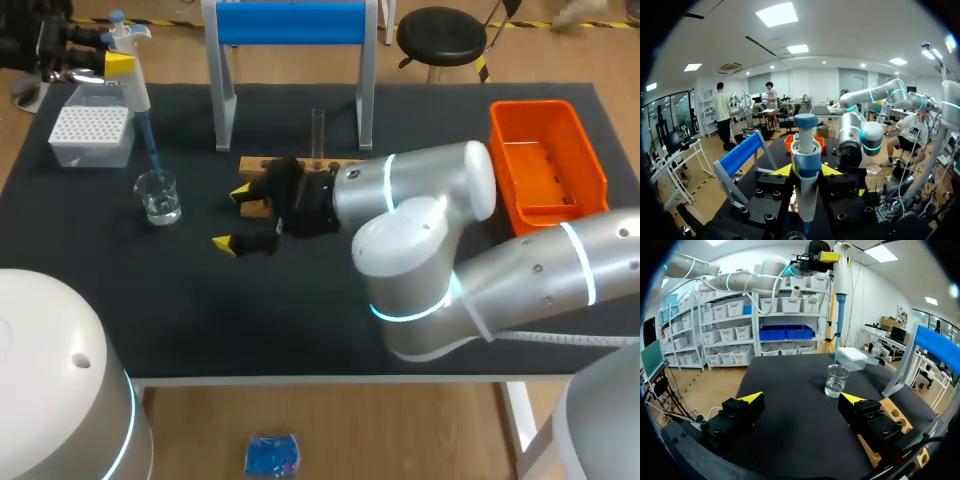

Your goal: Invert the test tube, pick up the pipette, mount the tip to pipette, aspirate from beaker and dispense into the tube, eject the tip, return the pipette, and cap with the stopper.

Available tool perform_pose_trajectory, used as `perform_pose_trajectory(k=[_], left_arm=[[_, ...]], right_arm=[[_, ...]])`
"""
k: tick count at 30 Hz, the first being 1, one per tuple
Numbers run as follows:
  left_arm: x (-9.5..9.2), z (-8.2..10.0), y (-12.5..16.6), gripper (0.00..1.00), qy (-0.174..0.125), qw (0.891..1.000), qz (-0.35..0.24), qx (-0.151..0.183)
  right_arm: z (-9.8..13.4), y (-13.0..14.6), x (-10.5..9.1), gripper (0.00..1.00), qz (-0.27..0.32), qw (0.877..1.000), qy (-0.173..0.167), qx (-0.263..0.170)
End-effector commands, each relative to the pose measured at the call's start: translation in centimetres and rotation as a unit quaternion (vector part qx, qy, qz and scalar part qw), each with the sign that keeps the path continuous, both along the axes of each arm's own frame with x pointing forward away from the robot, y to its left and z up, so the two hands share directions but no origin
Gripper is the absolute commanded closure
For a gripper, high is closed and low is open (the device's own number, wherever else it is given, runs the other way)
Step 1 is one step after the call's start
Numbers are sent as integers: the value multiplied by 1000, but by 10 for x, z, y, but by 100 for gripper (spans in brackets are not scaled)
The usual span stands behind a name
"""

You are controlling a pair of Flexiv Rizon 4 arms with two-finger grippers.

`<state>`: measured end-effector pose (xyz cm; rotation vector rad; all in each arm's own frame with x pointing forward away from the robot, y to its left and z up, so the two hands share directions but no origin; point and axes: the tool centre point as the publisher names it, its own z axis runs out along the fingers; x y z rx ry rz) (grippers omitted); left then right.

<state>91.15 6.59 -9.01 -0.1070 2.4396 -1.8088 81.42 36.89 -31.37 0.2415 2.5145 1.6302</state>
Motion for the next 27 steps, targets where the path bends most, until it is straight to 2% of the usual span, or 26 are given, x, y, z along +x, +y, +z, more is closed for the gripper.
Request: perform_pose_trajectory(k=[1,27], left_arm=[[1,0,1,100,0,1000,-1,0],[1,0,1,100,0,1000,-1,0]], right_arm=[[-23,33,5,0,-31,999,-15,3],[-36,40,14,0,-55,998,-17,-6]])
